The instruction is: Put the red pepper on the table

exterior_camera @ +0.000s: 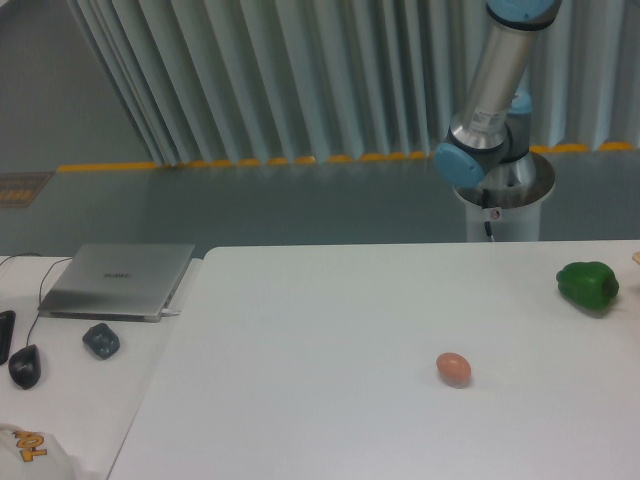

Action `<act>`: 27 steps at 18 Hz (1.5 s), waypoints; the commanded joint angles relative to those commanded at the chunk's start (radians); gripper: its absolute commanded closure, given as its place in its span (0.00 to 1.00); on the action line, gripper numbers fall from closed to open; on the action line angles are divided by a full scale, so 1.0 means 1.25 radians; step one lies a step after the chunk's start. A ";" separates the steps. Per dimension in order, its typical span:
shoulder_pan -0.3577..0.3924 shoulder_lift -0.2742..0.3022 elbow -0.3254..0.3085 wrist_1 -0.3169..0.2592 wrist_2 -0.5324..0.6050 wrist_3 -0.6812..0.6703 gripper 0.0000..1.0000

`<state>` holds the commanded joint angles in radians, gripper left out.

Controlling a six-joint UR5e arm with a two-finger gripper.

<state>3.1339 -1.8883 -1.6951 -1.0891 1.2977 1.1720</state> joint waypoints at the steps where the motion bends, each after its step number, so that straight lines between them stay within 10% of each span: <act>1: 0.001 0.001 0.004 -0.001 0.001 0.001 0.98; 7: -0.012 0.027 0.032 -0.053 -0.001 -0.013 0.98; 27: -0.034 -0.042 0.010 0.029 -0.001 -0.054 0.98</act>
<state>3.0910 -1.9404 -1.6828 -1.0523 1.2962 1.1045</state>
